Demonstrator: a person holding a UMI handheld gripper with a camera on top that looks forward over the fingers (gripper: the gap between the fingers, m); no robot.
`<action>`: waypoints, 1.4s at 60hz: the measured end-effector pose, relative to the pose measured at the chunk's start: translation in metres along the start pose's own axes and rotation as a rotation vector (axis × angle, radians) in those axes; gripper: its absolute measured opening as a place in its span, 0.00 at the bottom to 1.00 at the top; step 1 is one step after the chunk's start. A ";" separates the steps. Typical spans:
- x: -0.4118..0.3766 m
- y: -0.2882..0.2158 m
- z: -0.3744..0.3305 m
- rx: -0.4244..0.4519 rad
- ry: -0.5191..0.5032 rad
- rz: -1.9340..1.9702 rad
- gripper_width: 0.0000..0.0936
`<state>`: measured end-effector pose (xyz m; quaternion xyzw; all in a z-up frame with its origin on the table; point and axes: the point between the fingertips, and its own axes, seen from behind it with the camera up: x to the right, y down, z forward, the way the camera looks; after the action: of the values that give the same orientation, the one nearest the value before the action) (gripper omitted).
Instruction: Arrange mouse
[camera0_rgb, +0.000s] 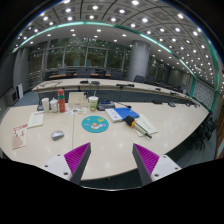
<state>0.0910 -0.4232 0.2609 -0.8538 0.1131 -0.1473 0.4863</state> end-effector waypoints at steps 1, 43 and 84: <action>0.000 0.002 0.000 -0.004 -0.001 0.001 0.91; -0.295 0.118 0.158 -0.110 -0.334 -0.015 0.92; -0.411 0.067 0.333 -0.161 -0.292 -0.052 0.77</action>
<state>-0.1747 -0.0524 -0.0161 -0.9051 0.0305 -0.0246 0.4235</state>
